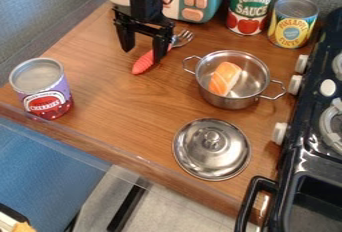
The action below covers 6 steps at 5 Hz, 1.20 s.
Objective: Move the orange fork to the left side of the table
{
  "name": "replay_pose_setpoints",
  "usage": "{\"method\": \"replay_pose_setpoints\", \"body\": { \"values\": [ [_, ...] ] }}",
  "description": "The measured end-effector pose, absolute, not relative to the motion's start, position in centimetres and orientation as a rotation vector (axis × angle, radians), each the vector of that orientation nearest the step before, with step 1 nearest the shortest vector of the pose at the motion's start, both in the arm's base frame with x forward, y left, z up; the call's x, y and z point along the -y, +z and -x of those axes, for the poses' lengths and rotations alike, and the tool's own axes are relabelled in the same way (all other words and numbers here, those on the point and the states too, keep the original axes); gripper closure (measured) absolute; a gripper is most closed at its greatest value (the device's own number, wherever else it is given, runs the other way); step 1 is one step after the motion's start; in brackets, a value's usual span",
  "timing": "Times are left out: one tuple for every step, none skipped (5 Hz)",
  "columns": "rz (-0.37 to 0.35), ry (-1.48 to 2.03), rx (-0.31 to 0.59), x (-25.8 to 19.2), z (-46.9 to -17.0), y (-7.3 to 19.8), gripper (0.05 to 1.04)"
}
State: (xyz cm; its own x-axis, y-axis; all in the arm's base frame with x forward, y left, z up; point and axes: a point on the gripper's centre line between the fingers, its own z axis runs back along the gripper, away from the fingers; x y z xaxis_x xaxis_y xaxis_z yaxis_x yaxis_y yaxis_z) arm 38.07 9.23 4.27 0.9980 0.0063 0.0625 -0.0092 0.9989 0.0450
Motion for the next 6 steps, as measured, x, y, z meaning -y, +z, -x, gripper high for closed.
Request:
{"method": "replay_pose_setpoints", "body": {
  "values": [
    [-0.021,0.015,0.071,-8.8,-38.3,4.0,0.084],
    [-0.007,-0.007,0.061,-8.0,-38.1,3.4,0.141],
    [-0.011,-0.027,0.054,-8.0,-37.8,3.2,0.43],
    [-0.014,-0.054,0.05,-8.1,-37.6,3.3,0.68],
    [0.0,-0.05,0.045,-9.3,-37.1,3.7,0.694],
    [0.008,-0.028,0.055,-11.8,-36.5,4.7,0.695]
  ]
}}
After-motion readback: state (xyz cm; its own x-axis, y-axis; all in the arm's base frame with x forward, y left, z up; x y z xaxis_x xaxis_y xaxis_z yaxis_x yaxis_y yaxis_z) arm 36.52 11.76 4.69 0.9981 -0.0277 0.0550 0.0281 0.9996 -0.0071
